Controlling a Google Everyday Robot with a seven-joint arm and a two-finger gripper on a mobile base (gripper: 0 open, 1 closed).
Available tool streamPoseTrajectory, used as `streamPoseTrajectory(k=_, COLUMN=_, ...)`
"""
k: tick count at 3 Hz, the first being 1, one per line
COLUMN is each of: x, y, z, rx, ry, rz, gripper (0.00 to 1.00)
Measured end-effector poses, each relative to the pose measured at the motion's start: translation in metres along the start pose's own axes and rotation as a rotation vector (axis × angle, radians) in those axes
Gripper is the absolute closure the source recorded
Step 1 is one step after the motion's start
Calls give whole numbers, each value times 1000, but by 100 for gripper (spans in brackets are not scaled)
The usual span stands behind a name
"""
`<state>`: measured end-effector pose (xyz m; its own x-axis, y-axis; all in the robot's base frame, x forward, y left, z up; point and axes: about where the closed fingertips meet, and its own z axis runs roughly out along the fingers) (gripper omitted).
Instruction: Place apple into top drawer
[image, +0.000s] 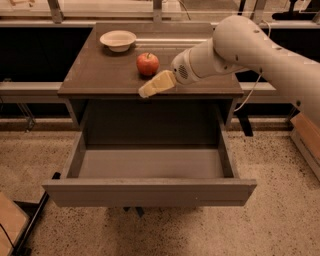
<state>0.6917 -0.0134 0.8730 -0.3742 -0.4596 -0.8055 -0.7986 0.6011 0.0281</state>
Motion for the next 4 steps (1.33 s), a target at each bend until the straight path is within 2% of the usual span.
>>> streamPoseTrajectory(k=1, x=-15, y=-22, z=33, rx=68, ry=-88, rz=48, gripper=0)
streamPoseTrajectory(k=2, x=-31, y=-53, z=66, rx=132, ry=-163, rz=68, gripper=0)
streamPoseTrajectory(k=3, x=-42, y=-75, z=102, rx=146, ry=-191, rz=74, gripper=0)
streamPoseTrajectory(k=4, x=-54, y=-83, z=136, rx=135, ry=-205, rz=76, gripper=0)
